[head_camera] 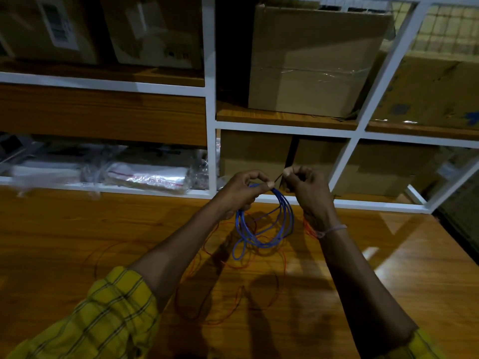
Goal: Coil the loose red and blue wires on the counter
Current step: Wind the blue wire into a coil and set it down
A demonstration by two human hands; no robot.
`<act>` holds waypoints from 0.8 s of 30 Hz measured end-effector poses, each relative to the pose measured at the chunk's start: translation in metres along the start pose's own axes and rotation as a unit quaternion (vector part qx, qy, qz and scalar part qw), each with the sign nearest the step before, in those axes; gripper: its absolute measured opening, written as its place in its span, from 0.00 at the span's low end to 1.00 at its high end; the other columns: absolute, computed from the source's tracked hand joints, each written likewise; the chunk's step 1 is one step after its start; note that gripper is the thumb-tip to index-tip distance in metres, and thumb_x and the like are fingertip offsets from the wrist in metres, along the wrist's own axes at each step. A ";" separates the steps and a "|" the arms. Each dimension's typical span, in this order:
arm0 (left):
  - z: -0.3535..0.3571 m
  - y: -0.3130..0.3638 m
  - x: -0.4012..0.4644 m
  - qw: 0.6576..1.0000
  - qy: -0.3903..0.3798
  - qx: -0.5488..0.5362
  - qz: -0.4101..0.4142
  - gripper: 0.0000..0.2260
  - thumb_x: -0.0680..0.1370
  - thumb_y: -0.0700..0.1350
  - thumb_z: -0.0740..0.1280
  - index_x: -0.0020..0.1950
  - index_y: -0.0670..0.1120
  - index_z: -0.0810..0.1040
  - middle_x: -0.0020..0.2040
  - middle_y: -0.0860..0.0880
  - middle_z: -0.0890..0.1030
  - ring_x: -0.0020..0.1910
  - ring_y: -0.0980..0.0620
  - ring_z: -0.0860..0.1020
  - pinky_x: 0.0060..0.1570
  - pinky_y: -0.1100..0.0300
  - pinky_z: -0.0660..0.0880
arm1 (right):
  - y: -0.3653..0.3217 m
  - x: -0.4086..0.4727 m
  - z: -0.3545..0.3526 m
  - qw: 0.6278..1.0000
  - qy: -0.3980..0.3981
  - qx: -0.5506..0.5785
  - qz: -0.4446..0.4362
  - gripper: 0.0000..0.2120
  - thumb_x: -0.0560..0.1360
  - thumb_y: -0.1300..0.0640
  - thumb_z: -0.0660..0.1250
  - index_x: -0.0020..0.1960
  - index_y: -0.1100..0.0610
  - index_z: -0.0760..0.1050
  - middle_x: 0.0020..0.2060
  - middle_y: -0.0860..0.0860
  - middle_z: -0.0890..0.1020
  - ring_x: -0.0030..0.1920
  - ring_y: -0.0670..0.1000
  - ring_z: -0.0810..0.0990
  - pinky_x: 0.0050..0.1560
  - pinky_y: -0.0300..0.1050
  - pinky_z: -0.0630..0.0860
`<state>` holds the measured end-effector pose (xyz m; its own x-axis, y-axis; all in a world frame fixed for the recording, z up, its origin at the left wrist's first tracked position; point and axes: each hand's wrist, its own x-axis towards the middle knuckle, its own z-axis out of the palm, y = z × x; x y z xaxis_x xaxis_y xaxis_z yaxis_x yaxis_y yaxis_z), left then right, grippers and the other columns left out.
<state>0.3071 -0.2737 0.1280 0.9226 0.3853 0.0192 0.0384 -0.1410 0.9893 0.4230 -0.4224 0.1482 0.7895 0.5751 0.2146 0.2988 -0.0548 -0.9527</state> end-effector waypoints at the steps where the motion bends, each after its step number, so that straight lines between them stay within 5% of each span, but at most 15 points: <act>1: 0.001 -0.001 0.001 1.000 0.003 0.003 -0.002 0.08 0.80 0.52 0.72 0.54 0.48 0.81 0.32 0.46 0.60 0.28 0.50 0.55 0.27 0.57 0.54 | 0.002 0.000 0.001 1.000 0.002 -0.002 0.001 0.11 0.82 0.54 0.68 0.50 0.62 0.81 0.40 0.56 0.82 0.41 0.51 0.81 0.49 0.55 0.80; 8: 0.009 -0.004 0.009 0.999 0.027 -0.028 -0.004 0.05 0.81 0.44 0.71 0.52 0.43 0.79 0.31 0.48 0.63 0.27 0.51 0.56 0.28 0.58 0.53 | 0.006 -0.011 0.005 0.996 0.020 0.086 -0.025 0.12 0.84 0.58 0.65 0.54 0.69 0.76 0.40 0.57 0.79 0.42 0.53 0.78 0.47 0.45 0.79; 12: 0.011 -0.003 0.010 0.997 0.008 -0.078 -0.011 0.05 0.81 0.41 0.71 0.54 0.41 0.78 0.30 0.50 0.66 0.25 0.54 0.57 0.25 0.64 0.55 | 0.009 -0.007 -0.006 0.994 0.005 0.111 -0.021 0.12 0.82 0.57 0.68 0.56 0.67 0.77 0.45 0.58 0.80 0.46 0.55 0.79 0.51 0.50 0.79; 15: 0.013 -0.004 0.010 0.987 -0.014 -0.159 -0.029 0.02 0.81 0.38 0.69 0.52 0.43 0.76 0.28 0.53 0.69 0.23 0.58 0.58 0.23 0.66 0.53 | 0.016 -0.004 -0.022 0.995 -0.061 0.073 0.037 0.19 0.79 0.48 0.72 0.63 0.60 0.76 0.56 0.52 0.82 0.55 0.48 0.81 0.56 0.42 0.78; 18: 0.018 -0.007 0.016 0.971 0.000 -0.235 -0.045 0.04 0.83 0.37 0.66 0.49 0.44 0.76 0.28 0.53 0.67 0.22 0.59 0.58 0.22 0.66 0.52 | 0.039 -0.012 -0.035 0.983 -0.151 0.000 0.101 0.24 0.72 0.40 0.76 0.61 0.54 0.80 0.57 0.54 0.85 0.60 0.53 0.83 0.65 0.54 0.77; 21: 0.023 -0.013 0.028 0.953 0.031 -0.295 -0.058 0.06 0.83 0.36 0.65 0.47 0.42 0.76 0.28 0.53 0.64 0.21 0.60 0.60 0.20 0.68 0.55 | 0.065 -0.024 -0.043 0.972 -0.180 0.064 0.139 0.13 0.75 0.57 0.75 0.56 0.62 0.79 0.49 0.59 0.86 0.56 0.61 0.85 0.64 0.61 0.79; 24: 0.032 -0.024 0.040 0.952 0.043 -0.289 -0.091 0.07 0.84 0.35 0.62 0.46 0.42 0.75 0.29 0.52 0.65 0.21 0.60 0.60 0.20 0.68 0.56 | 0.075 -0.034 -0.055 0.948 -0.168 0.203 0.176 0.03 0.80 0.62 0.68 0.50 0.62 0.76 0.37 0.58 0.81 0.45 0.60 0.86 0.55 0.55 0.83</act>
<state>0.3557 -0.2839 0.1001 0.8847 0.4328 -0.1733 -0.0463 0.4515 0.8911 0.4481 -0.4912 0.0814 0.5654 0.8113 -0.1485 -0.2370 -0.0127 -0.9714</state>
